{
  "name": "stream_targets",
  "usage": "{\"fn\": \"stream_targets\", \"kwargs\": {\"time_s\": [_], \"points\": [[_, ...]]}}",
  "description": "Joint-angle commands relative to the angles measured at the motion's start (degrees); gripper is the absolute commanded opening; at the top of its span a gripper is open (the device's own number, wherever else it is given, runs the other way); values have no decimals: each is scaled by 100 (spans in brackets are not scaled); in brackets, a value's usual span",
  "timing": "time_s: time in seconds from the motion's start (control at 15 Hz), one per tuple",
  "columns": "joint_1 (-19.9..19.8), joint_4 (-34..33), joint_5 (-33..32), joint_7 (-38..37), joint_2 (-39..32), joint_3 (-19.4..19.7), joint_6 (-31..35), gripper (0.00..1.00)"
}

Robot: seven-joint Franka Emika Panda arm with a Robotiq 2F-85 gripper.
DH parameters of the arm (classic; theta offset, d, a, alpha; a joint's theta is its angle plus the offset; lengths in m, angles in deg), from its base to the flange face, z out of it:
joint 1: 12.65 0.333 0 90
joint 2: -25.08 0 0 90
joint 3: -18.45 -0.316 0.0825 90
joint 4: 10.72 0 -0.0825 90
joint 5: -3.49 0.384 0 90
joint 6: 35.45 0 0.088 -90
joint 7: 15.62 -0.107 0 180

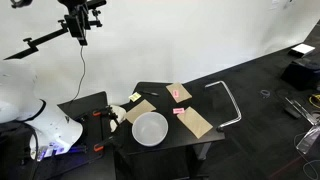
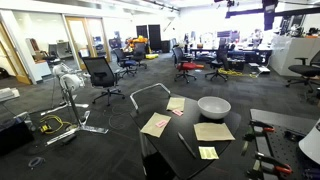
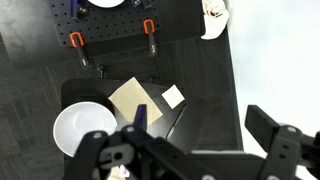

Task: Move the grey bowl to the left

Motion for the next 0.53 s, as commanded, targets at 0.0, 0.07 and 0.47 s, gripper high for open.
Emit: {"fn": "stream_targets", "kwargs": {"time_s": [0.0, 0.07, 0.47], "points": [[-176, -20, 68, 94, -15, -112, -36, 100], [-176, -20, 68, 94, -15, -112, -36, 100], [-199, 10, 7, 55, -42, -173, 35, 100]]}}
